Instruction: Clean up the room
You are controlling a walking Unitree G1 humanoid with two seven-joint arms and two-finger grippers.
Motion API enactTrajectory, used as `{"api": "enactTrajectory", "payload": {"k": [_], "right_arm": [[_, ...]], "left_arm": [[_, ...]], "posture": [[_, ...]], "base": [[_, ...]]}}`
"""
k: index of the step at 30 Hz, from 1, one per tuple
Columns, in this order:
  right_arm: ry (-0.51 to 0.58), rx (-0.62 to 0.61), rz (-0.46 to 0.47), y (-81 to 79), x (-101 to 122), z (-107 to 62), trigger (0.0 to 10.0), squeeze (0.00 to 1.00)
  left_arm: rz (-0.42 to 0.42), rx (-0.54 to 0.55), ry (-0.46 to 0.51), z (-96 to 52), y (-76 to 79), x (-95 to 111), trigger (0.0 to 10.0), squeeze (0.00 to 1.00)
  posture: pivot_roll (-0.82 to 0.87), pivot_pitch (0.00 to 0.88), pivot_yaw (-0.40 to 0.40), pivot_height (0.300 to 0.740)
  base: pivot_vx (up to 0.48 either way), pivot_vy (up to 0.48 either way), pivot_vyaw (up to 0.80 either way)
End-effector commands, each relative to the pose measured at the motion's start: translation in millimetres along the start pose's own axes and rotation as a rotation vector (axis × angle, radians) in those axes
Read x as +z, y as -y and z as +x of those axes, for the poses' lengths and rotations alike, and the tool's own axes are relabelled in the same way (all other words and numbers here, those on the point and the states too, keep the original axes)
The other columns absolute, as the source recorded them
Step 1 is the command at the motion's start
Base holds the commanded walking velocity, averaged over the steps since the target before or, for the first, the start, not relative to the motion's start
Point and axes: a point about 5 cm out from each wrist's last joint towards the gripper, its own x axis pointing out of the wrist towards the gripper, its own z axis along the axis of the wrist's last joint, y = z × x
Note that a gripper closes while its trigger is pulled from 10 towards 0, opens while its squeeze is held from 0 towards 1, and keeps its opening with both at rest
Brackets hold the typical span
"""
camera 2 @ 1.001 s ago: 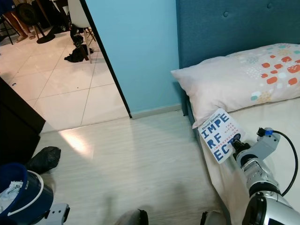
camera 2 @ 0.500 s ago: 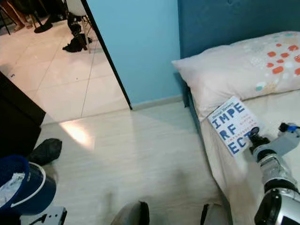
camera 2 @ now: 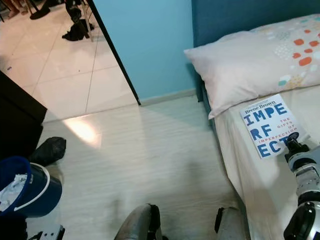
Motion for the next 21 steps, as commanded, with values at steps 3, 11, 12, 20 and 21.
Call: {"api": "enactTrajectory", "payload": {"k": [3, 11, 12, 20, 21], "right_arm": [[-0.047, -0.022, -0.023, 6.6, -11, -3.5, 10.0, 0.00], [0.028, -0.007, -0.060, -1.4, 9, 1.3, 10.0, 1.00], [0.038, -0.003, -0.060, -3.6, 13, 2.5, 10.0, 1.00], [0.107, -0.067, -0.145, 2.8, 50, 0.7, 10.0, 1.00], [0.107, -0.067, -0.145, 2.8, 50, 0.7, 10.0, 1.00]], "left_arm": [[-0.003, 0.024, -0.037, -11.4, -8.1, -8, 10.0, 0.00], [-0.007, 0.028, -0.036, -13.2, -7.7, -7, 10.0, 0.00], [-0.009, 0.030, -0.032, -11.1, -7.5, -6, 10.0, 0.00], [-0.042, 0.026, -0.006, 16.6, 7.7, 9, 10.0, 0.00], [-0.042, 0.026, -0.006, 16.6, 7.7, 9, 10.0, 0.00]], "posture": [[0.27, 0.356, 0.204, 0.610], [0.27, 0.338, 0.194, 0.610], [0.26, 0.321, 0.185, 0.610], [0.19, 0.176, 0.128, 0.610], [0.19, 0.176, 0.128, 0.610]], "base": [[0.000, 0.000, 0.00], [0.000, 0.000, 0.00], [0.000, 0.000, 0.00], [0.000, 0.000, 0.00], [0.000, 0.000, 0.00]]}}
